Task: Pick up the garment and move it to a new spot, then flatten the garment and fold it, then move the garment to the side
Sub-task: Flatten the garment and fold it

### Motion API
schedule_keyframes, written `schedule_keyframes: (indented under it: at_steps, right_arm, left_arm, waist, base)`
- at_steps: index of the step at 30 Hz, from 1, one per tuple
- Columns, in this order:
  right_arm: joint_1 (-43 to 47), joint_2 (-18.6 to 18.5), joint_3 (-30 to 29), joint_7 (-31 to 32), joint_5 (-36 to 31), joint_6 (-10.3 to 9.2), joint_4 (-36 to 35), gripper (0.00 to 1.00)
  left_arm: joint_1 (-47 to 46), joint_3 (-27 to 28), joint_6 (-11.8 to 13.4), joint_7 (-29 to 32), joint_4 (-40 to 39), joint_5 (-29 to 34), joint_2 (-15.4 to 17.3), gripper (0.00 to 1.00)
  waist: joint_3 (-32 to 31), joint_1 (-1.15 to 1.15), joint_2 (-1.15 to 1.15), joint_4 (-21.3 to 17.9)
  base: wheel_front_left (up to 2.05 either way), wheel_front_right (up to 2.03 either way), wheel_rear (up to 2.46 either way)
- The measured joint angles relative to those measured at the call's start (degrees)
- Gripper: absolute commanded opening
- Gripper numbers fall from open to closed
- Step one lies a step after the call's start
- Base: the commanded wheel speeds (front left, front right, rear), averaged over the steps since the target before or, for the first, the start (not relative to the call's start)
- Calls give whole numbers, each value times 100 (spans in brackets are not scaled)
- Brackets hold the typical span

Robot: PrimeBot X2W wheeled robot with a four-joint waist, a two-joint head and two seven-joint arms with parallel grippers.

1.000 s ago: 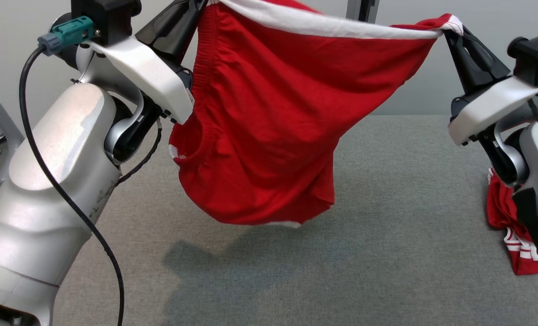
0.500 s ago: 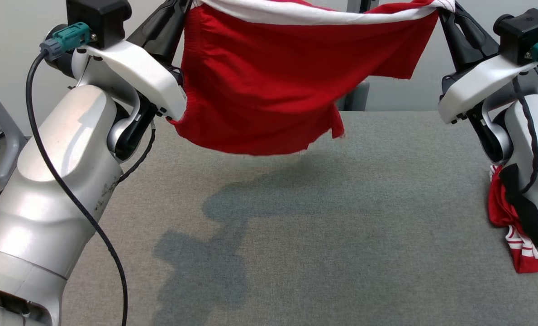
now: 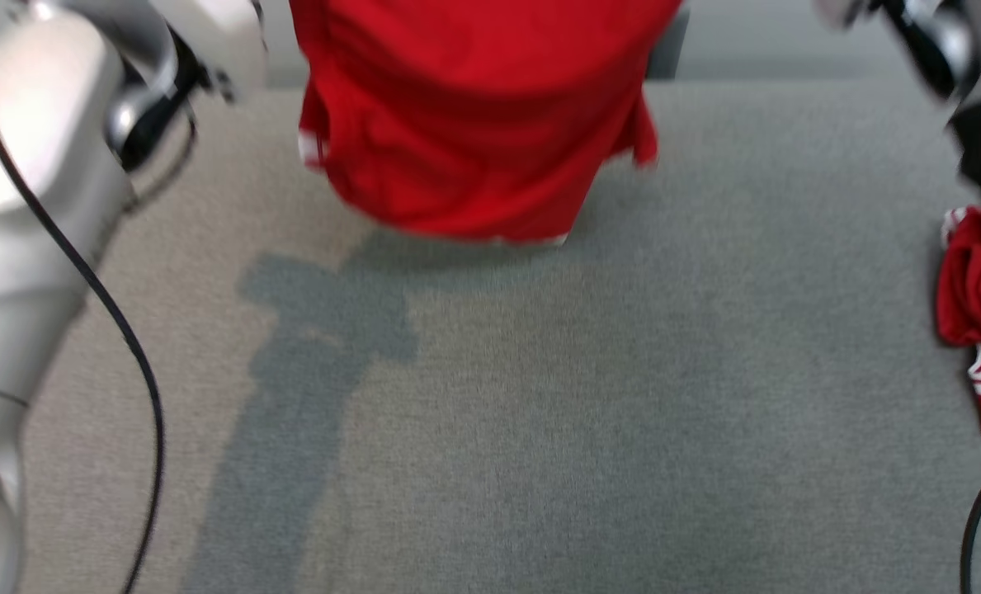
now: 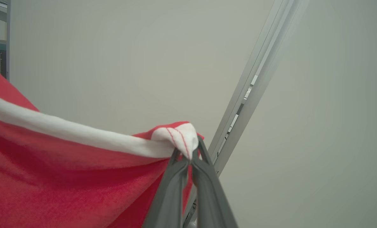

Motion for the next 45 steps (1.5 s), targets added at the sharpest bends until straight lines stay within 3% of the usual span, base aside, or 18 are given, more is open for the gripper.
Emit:
schedule_keyframes:
  at_steps: [6,12,17,24,28,35,45]
  right_arm:
    - [-1488,135,-249,-313,-276,0,721,0]
    - [-2538,338,-1345,-971,-1158,7,1274,0]
    - [-2299,693,-2246,-1014,-1923,3,667,0]
    - [-1081,1027,-2462,-1017,-2421,0,471,0]
    - [-581,1095,-2256,-1017,-2381,0,755,0]
    - [-227,1002,-2201,-1017,-2191,0,1089,0]
    - [207,836,-1680,-1018,-1885,0,1388,0]
  left_arm:
    - [-1407,78,21,-701,413,168,207,0]
    - [-2543,502,510,-1066,445,743,101,0]
    - [-2395,1212,744,-1073,-474,1400,123,0]
    - [-1276,1410,371,-1072,-546,2149,-103,0]
    - [-727,1323,136,-1072,-300,2510,-185,0]
    - [-200,1369,35,-1073,-32,2679,-247,0]
    - [446,1181,0,-1073,301,2820,-302,0]
  waist:
    - [939,0,0,-82]
    - [1852,0,0,-208]
    - [2513,0,0,-315]
    - [3116,0,0,-358]
    - [3112,0,0,-220]
    - [2754,0,0,-103]
    - [2142,0,0,15]
  base:
    - [0,0,0]
    - [0,0,0]
    - [0,0,0]
    - [0,0,0]
    - [0,0,0]
    - [0,0,0]
    - [0,0,0]
